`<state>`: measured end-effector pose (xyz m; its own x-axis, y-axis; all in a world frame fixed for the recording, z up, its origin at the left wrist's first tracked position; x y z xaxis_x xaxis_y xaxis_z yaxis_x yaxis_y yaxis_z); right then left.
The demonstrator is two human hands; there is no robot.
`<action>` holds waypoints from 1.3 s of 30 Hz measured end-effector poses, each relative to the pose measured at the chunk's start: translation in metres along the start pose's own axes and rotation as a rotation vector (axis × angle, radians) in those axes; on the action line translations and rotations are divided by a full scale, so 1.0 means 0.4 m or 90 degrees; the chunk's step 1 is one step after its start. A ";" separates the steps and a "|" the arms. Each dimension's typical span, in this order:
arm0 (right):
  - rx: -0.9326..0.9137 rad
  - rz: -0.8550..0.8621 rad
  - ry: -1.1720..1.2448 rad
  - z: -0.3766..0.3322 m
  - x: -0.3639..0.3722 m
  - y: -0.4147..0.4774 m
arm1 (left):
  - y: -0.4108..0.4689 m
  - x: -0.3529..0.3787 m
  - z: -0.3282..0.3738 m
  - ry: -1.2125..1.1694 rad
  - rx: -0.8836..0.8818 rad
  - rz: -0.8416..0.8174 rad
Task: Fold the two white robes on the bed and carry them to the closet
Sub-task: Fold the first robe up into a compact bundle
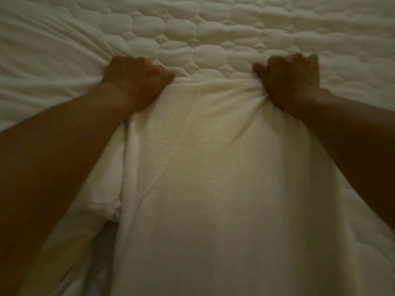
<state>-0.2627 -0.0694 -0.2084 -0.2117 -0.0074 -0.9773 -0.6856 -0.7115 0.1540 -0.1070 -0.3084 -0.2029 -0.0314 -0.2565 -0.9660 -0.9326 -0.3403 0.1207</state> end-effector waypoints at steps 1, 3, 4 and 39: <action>0.017 -0.011 -0.015 -0.008 -0.015 0.000 | 0.000 -0.006 0.000 0.008 -0.008 -0.017; 0.053 0.022 0.001 -0.035 -0.067 -0.019 | -0.013 -0.057 0.013 0.006 -0.048 0.025; 0.064 0.055 0.045 -0.058 -0.096 -0.040 | -0.032 -0.091 0.033 -0.038 -0.073 0.068; 0.048 -0.100 0.246 -0.484 -0.284 -1.198 | -1.181 -0.208 0.348 -0.261 -0.045 -0.195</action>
<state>0.2248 0.1362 -0.1994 0.1663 -0.1769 -0.9701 -0.7409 -0.6716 -0.0045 0.2861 -0.0005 -0.2111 0.0878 0.2349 -0.9681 -0.8952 -0.4076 -0.1801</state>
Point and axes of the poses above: each hand's wrist, its own y-axis towards the middle knuckle, its own x-axis out of the palm, z = x × y, the point moved 4 cm from there along y, towards the middle knuckle, and after that the axes turned 10 degrees about -x, right-handed, at the moved point
